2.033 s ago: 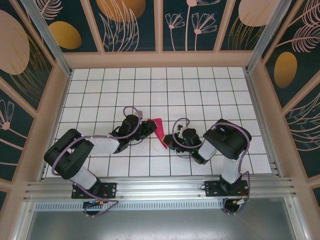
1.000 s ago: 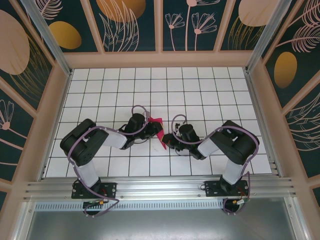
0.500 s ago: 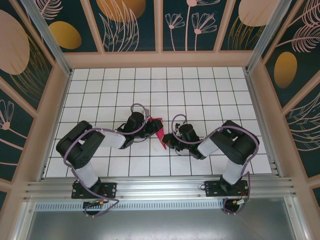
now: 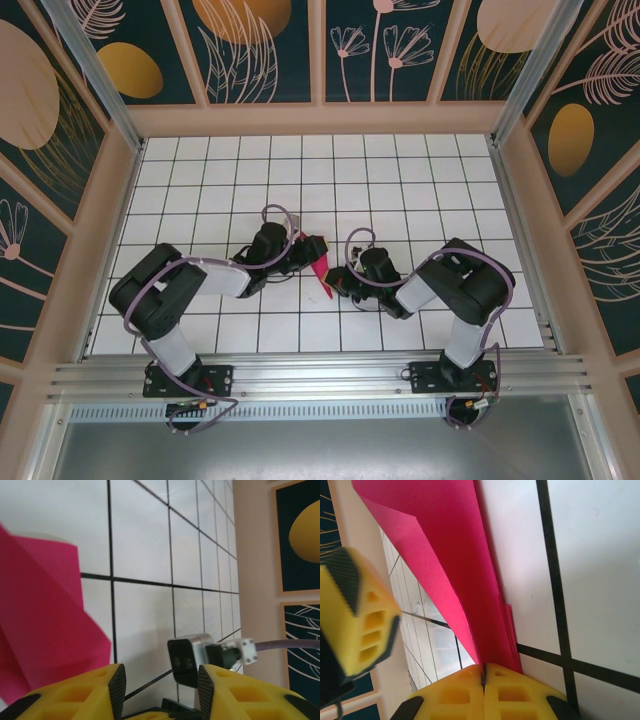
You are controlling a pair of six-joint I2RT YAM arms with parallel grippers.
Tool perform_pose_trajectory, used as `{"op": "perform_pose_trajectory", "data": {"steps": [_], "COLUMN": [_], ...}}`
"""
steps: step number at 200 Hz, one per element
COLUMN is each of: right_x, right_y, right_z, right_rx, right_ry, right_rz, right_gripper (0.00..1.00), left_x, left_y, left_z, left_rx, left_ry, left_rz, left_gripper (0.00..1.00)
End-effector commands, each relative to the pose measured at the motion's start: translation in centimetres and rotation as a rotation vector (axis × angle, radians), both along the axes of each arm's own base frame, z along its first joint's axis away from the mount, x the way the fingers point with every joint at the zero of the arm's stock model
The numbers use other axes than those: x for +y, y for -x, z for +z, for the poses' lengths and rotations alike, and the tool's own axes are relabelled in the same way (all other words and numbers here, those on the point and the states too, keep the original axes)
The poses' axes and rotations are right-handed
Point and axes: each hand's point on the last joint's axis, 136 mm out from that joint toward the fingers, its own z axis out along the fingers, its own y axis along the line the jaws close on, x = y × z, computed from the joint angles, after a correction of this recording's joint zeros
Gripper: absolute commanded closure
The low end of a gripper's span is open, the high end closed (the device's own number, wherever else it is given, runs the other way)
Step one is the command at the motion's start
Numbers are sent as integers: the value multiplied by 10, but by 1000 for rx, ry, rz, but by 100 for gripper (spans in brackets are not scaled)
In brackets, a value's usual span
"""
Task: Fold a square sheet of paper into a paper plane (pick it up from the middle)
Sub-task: Fold the wing for the fifth time at the center of the table.
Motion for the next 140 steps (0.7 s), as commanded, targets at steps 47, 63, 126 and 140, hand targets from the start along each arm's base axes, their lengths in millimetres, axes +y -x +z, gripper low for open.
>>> {"op": "perform_pose_trajectory", "data": {"steps": [47,63,126,140], "right_x": [-14,-14,-14,-16], "right_y": [13,13,11,12], "right_z": [-42,-43,-45,-48], "right_rx": [117,118,121,132], "right_ry": [133,144,192,207], "right_rz": [1,3,24,26], "right_gripper": [100,100,98,99], "left_x": [-6,-1,5,3], "left_y": [-1,-2,-5,-6], "left_z": [-20,-22,6,8], "left_rx": [35,36,-35,-43], "left_ry": [19,6,44,51], "left_rz": [-17,7,41,30], "left_gripper": [55,56,52,52]}}
